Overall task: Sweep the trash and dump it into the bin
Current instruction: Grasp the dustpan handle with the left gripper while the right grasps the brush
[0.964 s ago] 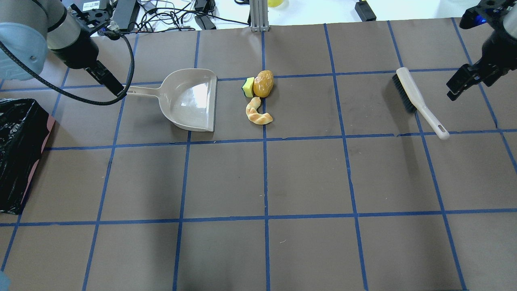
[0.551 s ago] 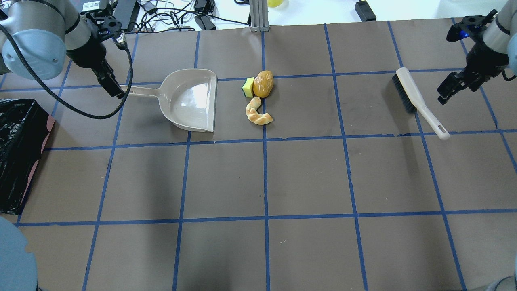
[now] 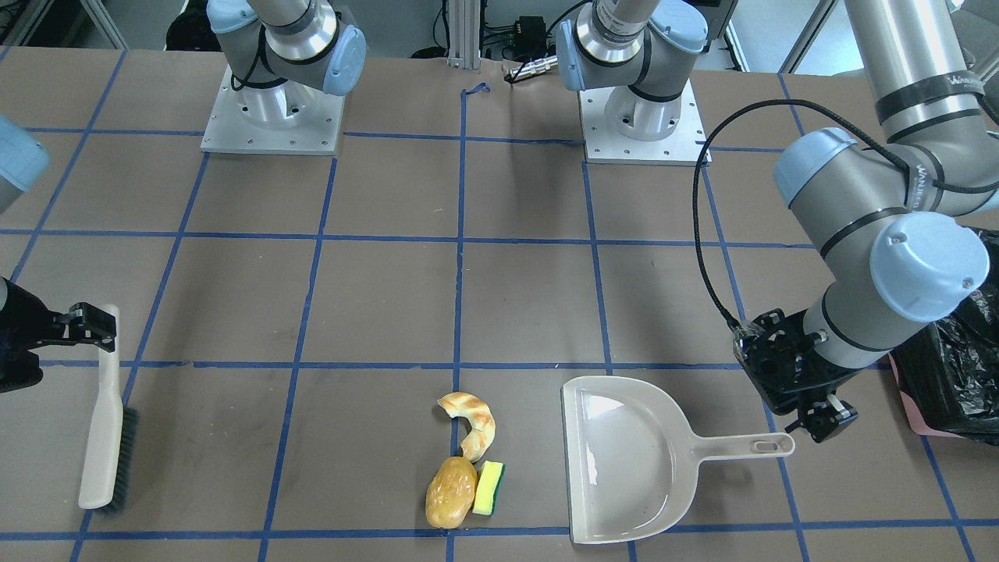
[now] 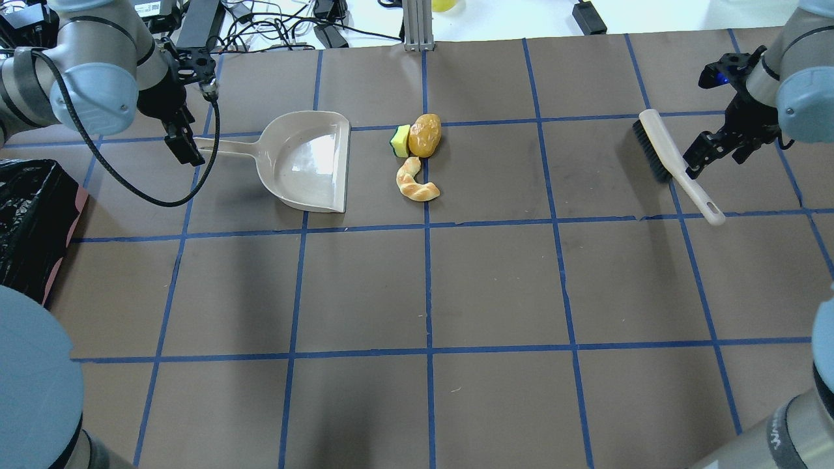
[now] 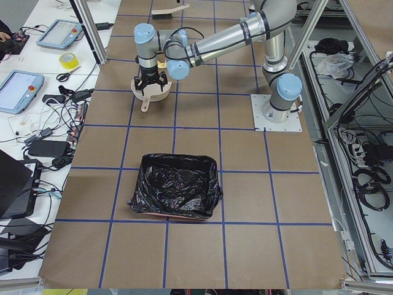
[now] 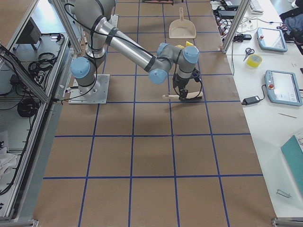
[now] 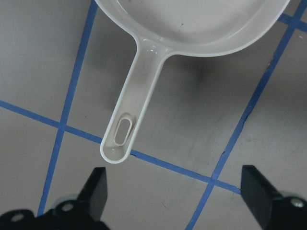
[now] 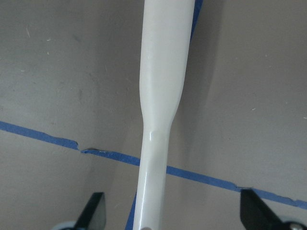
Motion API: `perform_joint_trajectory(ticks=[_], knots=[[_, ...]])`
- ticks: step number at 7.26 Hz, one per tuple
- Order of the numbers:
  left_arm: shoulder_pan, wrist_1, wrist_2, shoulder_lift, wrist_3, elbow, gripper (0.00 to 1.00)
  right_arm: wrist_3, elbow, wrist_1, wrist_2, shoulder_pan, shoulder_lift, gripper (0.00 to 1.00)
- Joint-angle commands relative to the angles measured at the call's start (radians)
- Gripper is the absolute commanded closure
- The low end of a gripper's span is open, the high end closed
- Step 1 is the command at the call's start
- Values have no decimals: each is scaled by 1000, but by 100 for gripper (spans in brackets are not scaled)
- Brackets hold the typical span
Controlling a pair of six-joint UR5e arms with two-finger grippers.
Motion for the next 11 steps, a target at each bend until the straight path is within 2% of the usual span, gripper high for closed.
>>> perform_joint_trajectory(ticks=[1,3,4,5,6,7,9,10,11], knots=[[-17,14,7,-19,-3,-1,0,19,19,3,0,2,24,1],[-31,16,16,-20,-11,-1,0,21,45,1,-2,0,26,4],[-32,15,16,-20,-12,-1,0,19,45,4,-3,0,26,9],[-32,16,16,-22,-8,4,0,19,45,6,-3,0,26,19],[-34,43,30,-38,12,2,0,19,48,6,-5,0,32,19],[-32,130,55,-66,128,2,1,19,50,6,-24,0,41,22],[-31,195,53,-107,315,4,2,22,51,6,-25,0,44,22],[-31,215,47,-130,342,5,2,22,50,6,-26,0,47,26],[-31,215,41,-141,344,4,6,24,50,6,-26,0,49,38]])
